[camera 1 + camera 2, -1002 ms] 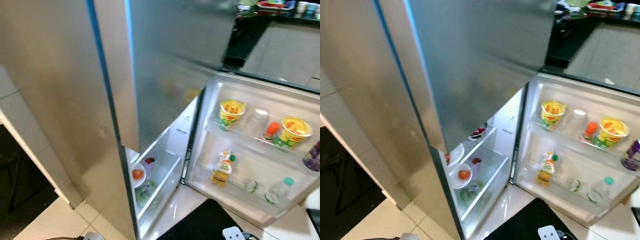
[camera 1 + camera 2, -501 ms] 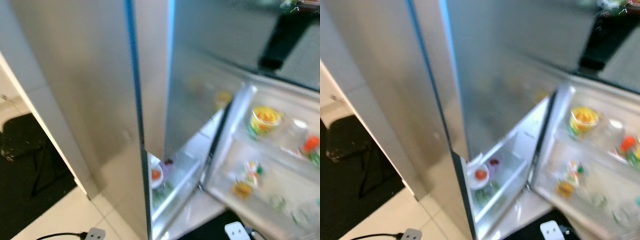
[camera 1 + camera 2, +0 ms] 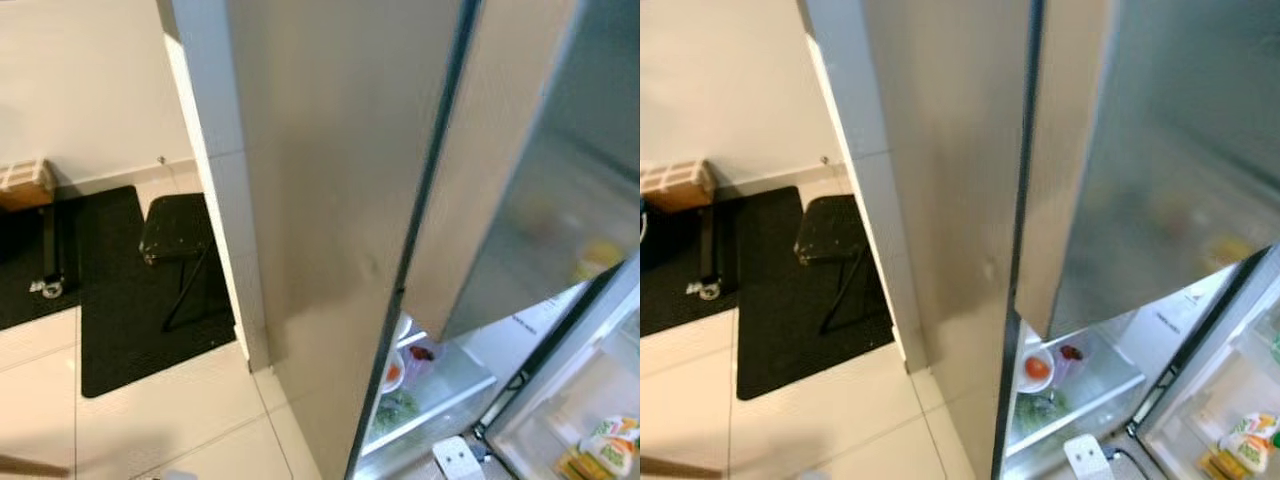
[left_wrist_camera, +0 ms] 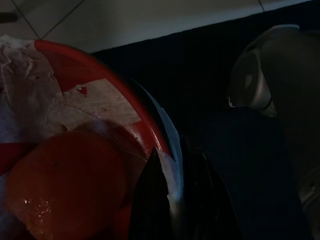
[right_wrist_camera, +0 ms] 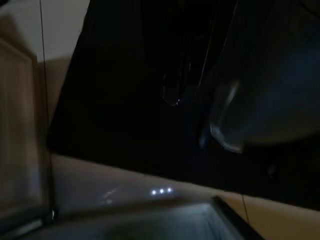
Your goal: Restocking fridge
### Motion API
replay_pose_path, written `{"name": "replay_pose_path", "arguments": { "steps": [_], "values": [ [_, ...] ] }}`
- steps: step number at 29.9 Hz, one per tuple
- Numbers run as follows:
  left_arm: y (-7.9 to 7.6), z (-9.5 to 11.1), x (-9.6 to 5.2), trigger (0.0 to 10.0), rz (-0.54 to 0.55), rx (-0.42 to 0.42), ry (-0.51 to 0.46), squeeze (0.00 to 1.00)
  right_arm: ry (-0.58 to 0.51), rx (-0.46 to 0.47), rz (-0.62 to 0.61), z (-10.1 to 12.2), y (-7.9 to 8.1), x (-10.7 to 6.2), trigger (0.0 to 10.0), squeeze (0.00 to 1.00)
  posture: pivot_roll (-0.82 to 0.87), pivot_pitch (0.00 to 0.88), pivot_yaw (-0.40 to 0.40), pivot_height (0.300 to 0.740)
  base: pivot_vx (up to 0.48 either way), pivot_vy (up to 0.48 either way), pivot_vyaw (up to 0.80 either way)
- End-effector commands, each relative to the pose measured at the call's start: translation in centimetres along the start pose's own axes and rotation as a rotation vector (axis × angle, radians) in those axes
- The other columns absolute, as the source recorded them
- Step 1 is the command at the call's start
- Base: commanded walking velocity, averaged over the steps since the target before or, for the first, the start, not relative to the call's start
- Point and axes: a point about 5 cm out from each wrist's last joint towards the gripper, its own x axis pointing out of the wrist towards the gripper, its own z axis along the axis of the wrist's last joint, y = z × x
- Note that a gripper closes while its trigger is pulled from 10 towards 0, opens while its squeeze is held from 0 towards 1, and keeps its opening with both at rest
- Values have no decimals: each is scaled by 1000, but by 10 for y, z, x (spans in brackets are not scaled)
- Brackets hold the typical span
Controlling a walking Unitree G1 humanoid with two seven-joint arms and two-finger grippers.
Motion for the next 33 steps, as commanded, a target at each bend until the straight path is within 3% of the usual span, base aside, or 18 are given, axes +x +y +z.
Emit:
{"name": "replay_pose_path", "arguments": {
  "steps": [1,29,33],
  "values": [
    [-7,3,1,10000,-28,7,-9,0,12,14,-12,-3,-4,-1,10000,0,-27,0,-4,740,0,-472,0],
    [-8,3,1,10000,-32,7,-9,0,18,6,-11,-3,-4,-1,10000,0,-28,0,-5,740,0,-469,0],
    [-8,2,1,10000,-24,-4,-7,0,13,4,-9,-2,-4,-1,10000,0,-29,0,-6,740,0,-172,0]
  ]
}}
